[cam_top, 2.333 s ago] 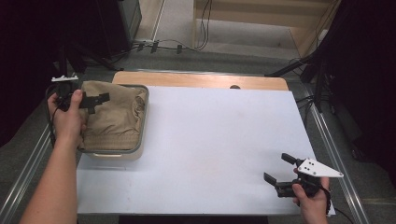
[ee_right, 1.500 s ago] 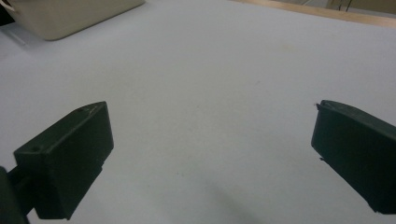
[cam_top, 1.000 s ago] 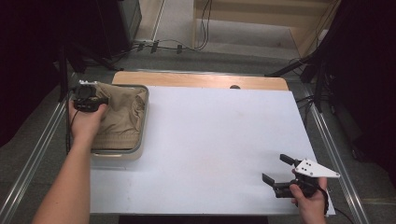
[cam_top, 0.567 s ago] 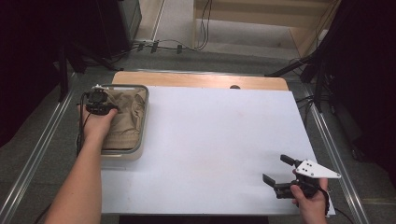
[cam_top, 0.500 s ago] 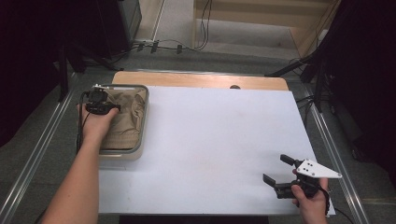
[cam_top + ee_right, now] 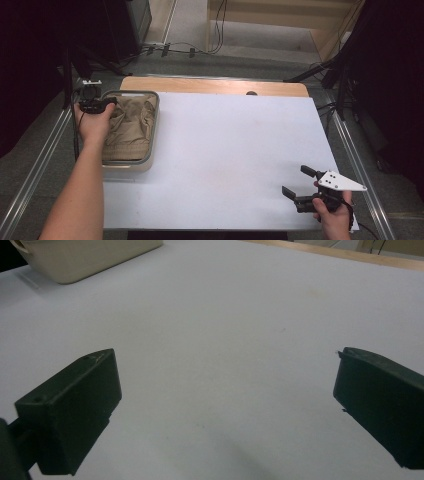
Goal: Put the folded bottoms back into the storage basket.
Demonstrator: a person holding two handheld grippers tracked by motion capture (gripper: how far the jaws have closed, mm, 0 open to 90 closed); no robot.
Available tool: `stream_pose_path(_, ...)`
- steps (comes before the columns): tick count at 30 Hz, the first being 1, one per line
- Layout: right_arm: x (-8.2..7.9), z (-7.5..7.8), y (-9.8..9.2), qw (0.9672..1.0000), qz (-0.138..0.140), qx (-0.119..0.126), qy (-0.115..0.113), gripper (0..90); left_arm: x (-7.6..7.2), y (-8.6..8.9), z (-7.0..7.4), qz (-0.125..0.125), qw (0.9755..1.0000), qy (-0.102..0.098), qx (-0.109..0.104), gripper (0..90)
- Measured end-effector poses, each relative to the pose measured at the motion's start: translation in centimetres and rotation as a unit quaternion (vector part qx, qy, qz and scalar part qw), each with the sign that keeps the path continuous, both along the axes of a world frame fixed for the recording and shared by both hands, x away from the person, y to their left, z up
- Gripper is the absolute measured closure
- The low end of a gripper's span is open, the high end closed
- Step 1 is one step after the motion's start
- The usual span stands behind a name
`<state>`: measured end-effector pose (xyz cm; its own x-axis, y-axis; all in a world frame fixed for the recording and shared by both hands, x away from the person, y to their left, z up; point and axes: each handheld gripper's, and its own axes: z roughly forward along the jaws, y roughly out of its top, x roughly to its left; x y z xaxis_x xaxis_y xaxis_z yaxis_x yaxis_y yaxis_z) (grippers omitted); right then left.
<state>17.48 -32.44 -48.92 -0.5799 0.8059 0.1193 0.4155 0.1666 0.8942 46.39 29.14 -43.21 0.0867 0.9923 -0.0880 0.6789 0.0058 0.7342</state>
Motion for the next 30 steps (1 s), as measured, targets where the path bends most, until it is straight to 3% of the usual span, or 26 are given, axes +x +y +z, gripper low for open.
stream_pose_path(6, 0.1, -0.2, -0.2, 1.0, -0.003, 0.001, 0.003, 0.0, 1.1, -0.9, -2.3, 0.011, 0.9991, 0.038, 0.018, 87.3)
stream_pose_path(8, 0.0, -0.3, -0.2, 1.0, -0.005, 0.001, 0.004, 0.0, 1.3, -1.2, -2.7, 0.006, 0.9987, 0.045, 0.024, 87.3)
stream_pose_path(11, 0.1, -0.5, -0.4, 1.0, -0.006, 0.0, 0.006, 0.0, 1.4, -1.5, -3.8, -0.02, 0.9965, 0.078, 0.021, 87.3)
stream_pose_path(13, 0.1, -0.5, -0.4, 0.9999, -0.007, 0.0, 0.007, 0.0, 1.4, -1.5, -3.6, -0.018, 0.9966, 0.077, 0.019, 87.2)
stream_pose_path(16, 0.0, -0.4, -0.4, 1.0, -0.007, -0.002, 0.005, 0.0, 1.1, -1.7, -3.3, -0.02, 0.9973, 0.069, 0.018, 83.8)
stream_pose_path(18, 0.0, -0.4, -0.4, 1.0, -0.008, -0.003, 0.003, 0.0, 0.9, -1.8, -2.7, -0.021, 0.9977, 0.063, 0.009, 74.3)
stream_pose_path(21, 0.0, -0.2, -0.5, 1.0, -0.009, -0.002, 0.001, 0.0, 0.1, -1.9, -1.4, -0.031, 0.9987, 0.037, -0.015, 64.4)
stream_pose_path(24, 0.1, -0.2, -0.5, 1.0, -0.01, -0.002, 0.0, 0.0, -0.8, -2.1, -0.2, -0.044, 0.9989, 0.008, -0.017, 52.6)
stream_pose_path(26, 0.1, -0.2, -0.5, 0.9999, -0.01, -0.003, -0.001, 0.0, -1.5, -2.1, 0.6, -0.045, 0.9981, -0.023, -0.036, 45.5)
stream_pose_path(27, 0.1, -0.2, -0.5, 0.9999, -0.01, -0.003, -0.002, 0.0, -1.9, -2.1, 1.1, -0.05, 0.9969, -0.032, -0.052, 41.5)
stream_pose_path(30, 0.0, -0.1, -0.5, 0.9999, -0.012, -0.004, -0.002, 0.0, -2.8, -2.4, 1.9, -0.076, 0.9932, -0.053, -0.071, 30.0)
